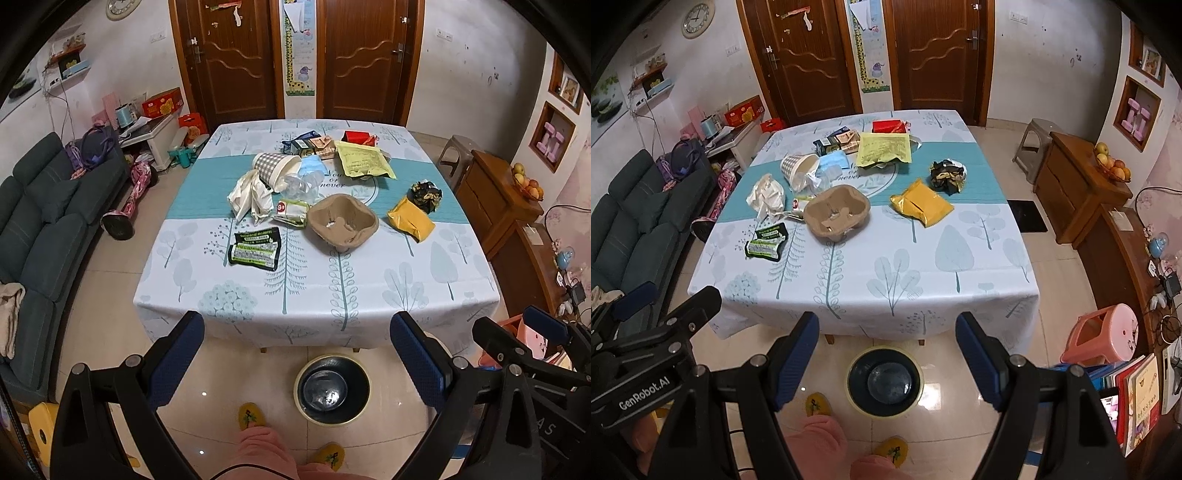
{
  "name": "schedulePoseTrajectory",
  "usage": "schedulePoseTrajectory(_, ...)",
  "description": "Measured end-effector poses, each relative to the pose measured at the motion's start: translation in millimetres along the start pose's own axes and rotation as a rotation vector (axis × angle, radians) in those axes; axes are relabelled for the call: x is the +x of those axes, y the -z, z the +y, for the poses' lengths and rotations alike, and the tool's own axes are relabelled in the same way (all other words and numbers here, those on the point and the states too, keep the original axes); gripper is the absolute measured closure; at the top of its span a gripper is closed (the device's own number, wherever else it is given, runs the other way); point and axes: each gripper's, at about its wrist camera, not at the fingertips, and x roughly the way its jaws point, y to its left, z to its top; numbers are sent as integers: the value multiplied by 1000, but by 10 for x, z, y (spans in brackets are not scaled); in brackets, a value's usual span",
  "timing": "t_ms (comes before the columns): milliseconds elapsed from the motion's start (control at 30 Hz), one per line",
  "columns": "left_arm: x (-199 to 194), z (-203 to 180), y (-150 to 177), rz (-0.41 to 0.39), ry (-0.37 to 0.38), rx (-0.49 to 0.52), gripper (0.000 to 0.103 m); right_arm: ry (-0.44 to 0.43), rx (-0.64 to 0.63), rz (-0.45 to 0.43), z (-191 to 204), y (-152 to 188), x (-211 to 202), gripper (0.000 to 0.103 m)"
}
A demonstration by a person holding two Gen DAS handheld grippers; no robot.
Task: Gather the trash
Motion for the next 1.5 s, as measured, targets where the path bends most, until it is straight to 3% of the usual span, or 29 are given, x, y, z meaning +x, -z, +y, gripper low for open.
schedulePoseTrajectory(200, 75, 125, -264, -7, -14, -9, 3, -12, 14, -12, -2, -154, 53, 26)
schedulePoseTrajectory(367, 323, 443, -595, 28, -10, -34, 3, -3, 56, -3, -59, -368, 243, 26)
schedulePoseTrajectory(633, 1204, 1021, -1236, 152, 26, -48, 3, 47, 62, 29, -262, -882, 941, 26)
schedulePoseTrajectory(800, 1790, 1195, -1577, 221, 55, -33, 3, 65, -31, 58, -388, -1254, 1485, 26)
schedulePoseTrajectory(1067, 2480, 1092, -1822, 338, 118, 15, 3, 38, -186, 176, -434, -1541, 2286, 26)
schedulePoseTrajectory(1367, 2937, 918, -1875, 426, 117, 56, 3, 42, -290, 299, -367, -1480, 2750, 26)
schedulePoseTrajectory(1433, 2997, 924, -1862, 441, 117, 54, 4, 35, -288, 317, -376, -1445, 2783, 31)
schedulePoseTrajectory(1500, 3057, 920, -1851, 456, 132, 45, 20, 0, -256, 316, -411, -1427, 2760, 43)
